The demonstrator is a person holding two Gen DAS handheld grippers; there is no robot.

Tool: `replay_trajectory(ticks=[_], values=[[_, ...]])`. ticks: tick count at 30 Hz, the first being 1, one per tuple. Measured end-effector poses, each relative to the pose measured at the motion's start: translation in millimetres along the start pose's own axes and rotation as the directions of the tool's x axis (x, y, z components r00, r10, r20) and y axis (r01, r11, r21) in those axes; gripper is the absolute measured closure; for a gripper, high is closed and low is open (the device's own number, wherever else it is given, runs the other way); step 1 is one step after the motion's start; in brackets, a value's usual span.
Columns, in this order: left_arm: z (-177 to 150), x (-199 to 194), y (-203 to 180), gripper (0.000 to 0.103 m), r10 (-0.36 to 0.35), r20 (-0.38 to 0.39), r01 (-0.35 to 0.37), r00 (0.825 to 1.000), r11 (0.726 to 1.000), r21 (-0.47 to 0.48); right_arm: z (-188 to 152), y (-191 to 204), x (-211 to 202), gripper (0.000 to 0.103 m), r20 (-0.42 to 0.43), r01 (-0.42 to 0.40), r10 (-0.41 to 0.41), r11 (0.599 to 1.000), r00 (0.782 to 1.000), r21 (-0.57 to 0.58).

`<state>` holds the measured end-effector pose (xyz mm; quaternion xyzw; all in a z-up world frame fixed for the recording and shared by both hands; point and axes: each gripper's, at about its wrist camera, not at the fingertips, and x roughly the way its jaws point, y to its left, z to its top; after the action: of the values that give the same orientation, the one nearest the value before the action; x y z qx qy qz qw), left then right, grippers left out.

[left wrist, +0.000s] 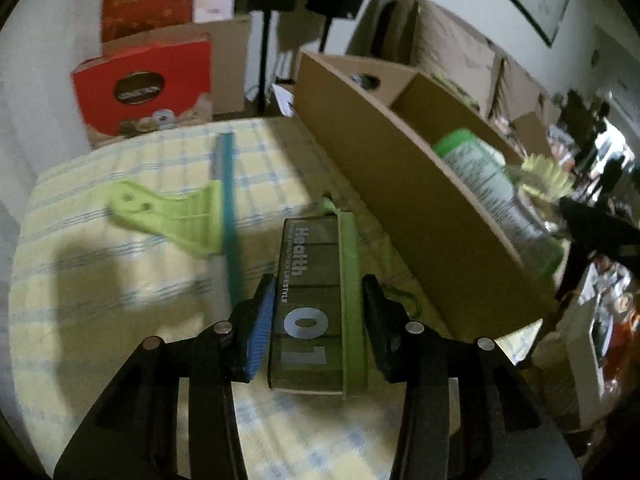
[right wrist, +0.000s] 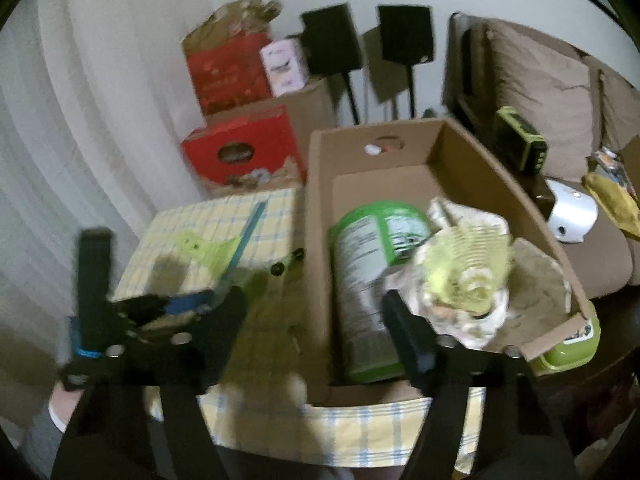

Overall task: Organize objects
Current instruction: 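Lift the pill box with the left tool while right grasps the green carabiner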

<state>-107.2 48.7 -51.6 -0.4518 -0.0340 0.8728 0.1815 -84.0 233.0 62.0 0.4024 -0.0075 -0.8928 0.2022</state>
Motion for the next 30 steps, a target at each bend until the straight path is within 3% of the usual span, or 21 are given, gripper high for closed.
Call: replay_trajectory(ticks=[4, 11, 15, 19, 26, 30], values=[[-5, -28, 20, 0.063, 0.008, 0.030, -0.006, 1.000, 0.998, -0.055, 0, 24, 19, 0.061, -0.077, -0.023, 0.015, 0.995, 0.997, -0.096], [-13, -64, 51, 0.063, 0.026, 0.079, -0.016, 0.996, 0.991, -0.134, -3, 60, 54, 0.069, -0.175, -0.027, -0.014, 0.974, 0.984, -0.225], [-18, -75, 64, 0.063, 0.025, 0.093, -0.010, 0.995, 0.987, -0.159, -3, 72, 83, 0.070, -0.273, -0.013, -0.071, 0.956, 0.959, -0.293], [-22, -82, 73, 0.063, 0.015, 0.106, 0.005, 0.994, 0.984, -0.176, -3, 76, 110, 0.078, -0.351, 0.006, -0.133, 0.940, 0.927, -0.341], [-26, -89, 81, 0.063, -0.004, 0.133, 0.029, 0.991, 0.981, -0.191, -14, 82, 141, 0.082, -0.434, 0.049, -0.243, 0.910, 0.868, -0.413], [-29, -92, 84, 0.063, -0.016, 0.146, 0.045, 0.989, 0.979, -0.197, -18, 79, 151, 0.083, -0.462, 0.068, -0.271, 0.910, 0.845, -0.409]])
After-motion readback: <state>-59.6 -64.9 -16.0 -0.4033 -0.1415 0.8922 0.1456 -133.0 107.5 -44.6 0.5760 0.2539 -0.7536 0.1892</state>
